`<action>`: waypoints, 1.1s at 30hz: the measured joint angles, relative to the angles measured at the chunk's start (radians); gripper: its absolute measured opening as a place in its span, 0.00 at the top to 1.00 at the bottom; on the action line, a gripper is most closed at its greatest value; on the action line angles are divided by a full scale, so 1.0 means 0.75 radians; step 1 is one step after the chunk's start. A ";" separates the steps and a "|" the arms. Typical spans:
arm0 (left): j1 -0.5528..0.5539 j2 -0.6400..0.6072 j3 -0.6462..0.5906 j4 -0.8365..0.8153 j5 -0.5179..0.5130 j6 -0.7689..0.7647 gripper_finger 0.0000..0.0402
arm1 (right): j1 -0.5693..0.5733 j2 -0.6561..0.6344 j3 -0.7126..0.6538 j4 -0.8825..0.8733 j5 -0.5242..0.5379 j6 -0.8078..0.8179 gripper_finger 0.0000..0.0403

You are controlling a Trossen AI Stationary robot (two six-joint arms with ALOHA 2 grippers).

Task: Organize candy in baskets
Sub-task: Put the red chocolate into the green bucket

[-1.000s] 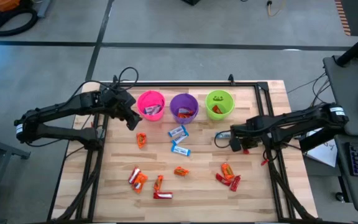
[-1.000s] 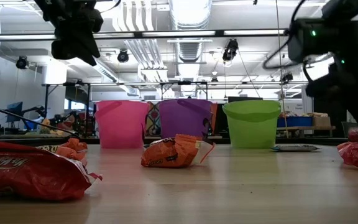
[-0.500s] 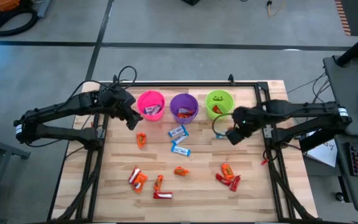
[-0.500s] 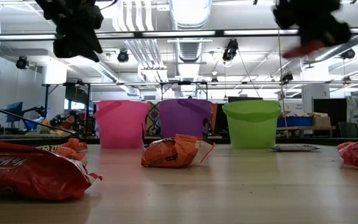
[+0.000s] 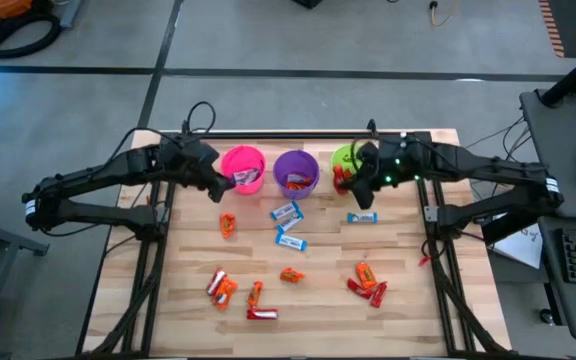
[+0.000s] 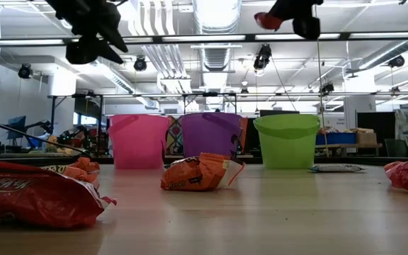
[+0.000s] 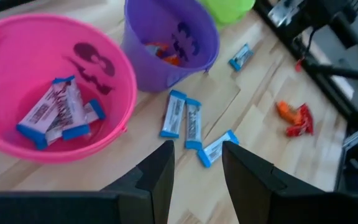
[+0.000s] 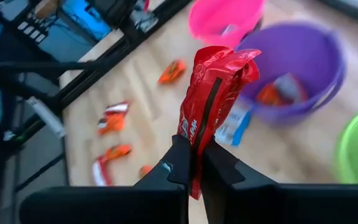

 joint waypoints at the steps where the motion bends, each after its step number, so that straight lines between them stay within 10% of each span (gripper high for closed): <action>1: 0.000 0.000 0.000 0.019 0.000 -0.010 0.70 | -0.022 0.006 -0.007 0.028 0.010 -0.039 0.97; 25: -0.001 0.003 0.000 0.298 -0.005 -0.170 0.70 | -0.329 0.121 -0.070 0.235 0.146 -0.575 0.97; 33: 0.003 0.005 0.000 0.300 -0.106 -0.190 0.70 | -0.349 0.130 -0.085 -0.021 0.458 -0.465 0.97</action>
